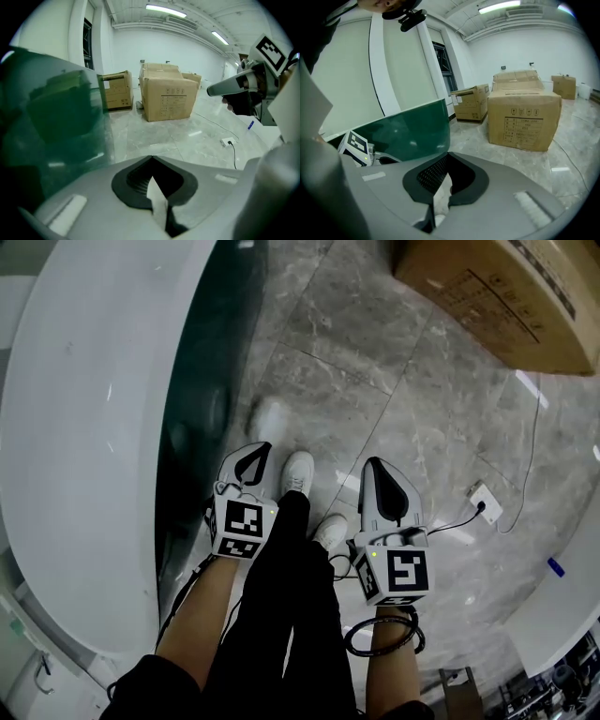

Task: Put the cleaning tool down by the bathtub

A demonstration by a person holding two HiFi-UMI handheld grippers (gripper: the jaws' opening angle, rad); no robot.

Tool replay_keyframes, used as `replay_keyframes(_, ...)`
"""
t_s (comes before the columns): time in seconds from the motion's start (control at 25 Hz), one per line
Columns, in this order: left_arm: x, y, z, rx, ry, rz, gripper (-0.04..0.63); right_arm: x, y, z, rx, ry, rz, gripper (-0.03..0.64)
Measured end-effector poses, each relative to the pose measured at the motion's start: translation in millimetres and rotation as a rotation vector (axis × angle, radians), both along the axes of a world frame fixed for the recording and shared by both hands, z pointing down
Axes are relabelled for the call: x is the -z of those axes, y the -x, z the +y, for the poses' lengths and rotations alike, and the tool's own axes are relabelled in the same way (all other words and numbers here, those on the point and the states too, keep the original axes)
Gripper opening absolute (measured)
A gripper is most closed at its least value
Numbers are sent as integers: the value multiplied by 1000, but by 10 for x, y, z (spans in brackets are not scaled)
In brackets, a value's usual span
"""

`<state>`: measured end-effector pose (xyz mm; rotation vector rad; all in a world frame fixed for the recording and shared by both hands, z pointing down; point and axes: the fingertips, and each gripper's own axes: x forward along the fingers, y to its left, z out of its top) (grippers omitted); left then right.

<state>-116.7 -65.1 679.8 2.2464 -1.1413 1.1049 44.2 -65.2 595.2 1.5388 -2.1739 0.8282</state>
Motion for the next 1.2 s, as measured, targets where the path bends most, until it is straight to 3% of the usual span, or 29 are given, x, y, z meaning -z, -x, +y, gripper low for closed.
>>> replay_keyframes(1.2, 2434, -146, -103, 27, -283, 40, 2, 2184, -249, -21, 1, -239, 80, 15)
